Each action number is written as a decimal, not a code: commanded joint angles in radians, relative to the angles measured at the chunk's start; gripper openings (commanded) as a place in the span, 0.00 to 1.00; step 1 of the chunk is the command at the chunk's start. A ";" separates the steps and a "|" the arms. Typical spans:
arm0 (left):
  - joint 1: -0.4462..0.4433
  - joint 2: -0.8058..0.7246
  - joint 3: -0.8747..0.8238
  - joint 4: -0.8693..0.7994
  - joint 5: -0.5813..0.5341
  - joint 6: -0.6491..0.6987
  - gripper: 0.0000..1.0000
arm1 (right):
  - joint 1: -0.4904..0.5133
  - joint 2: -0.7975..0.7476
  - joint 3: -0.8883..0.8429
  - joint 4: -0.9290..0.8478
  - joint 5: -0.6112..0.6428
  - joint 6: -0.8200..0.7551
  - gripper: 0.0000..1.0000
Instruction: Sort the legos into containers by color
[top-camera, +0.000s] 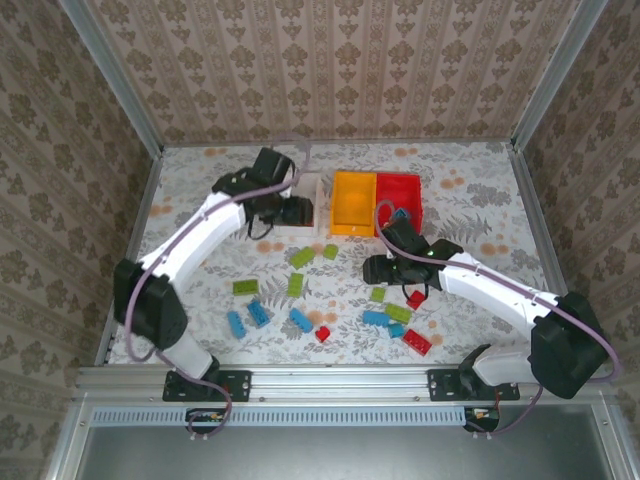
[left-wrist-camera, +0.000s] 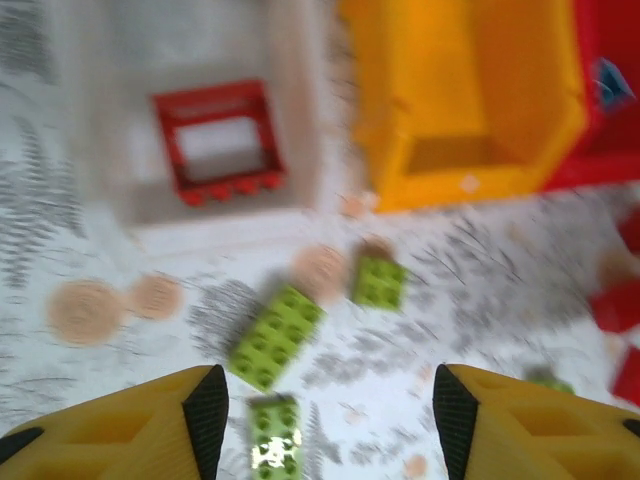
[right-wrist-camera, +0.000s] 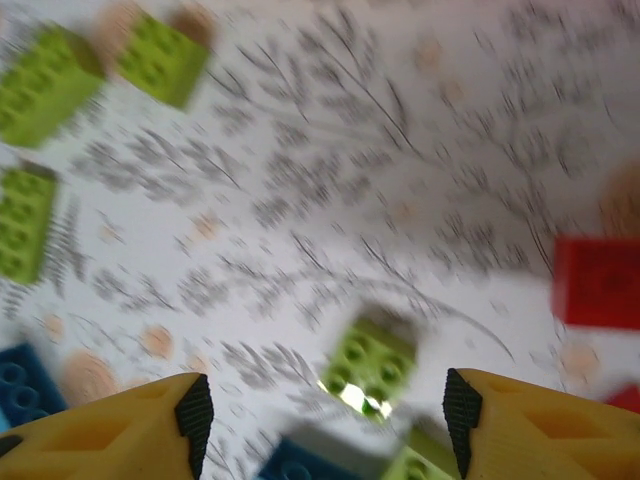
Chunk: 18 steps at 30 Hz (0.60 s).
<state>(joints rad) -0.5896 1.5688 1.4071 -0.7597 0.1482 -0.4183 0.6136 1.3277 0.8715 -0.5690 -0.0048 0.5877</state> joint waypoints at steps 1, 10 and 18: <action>-0.060 -0.128 -0.185 0.137 0.165 0.042 0.61 | 0.008 0.085 0.039 -0.136 -0.024 0.104 0.70; -0.122 -0.382 -0.443 0.260 0.183 -0.012 0.63 | 0.008 0.275 0.099 -0.088 -0.067 0.274 0.70; -0.130 -0.385 -0.427 0.250 0.165 -0.020 0.62 | 0.008 0.340 0.090 -0.041 -0.064 0.319 0.55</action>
<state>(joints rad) -0.7078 1.1992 0.9752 -0.5301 0.3073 -0.4259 0.6182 1.6478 0.9436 -0.6243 -0.0597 0.8677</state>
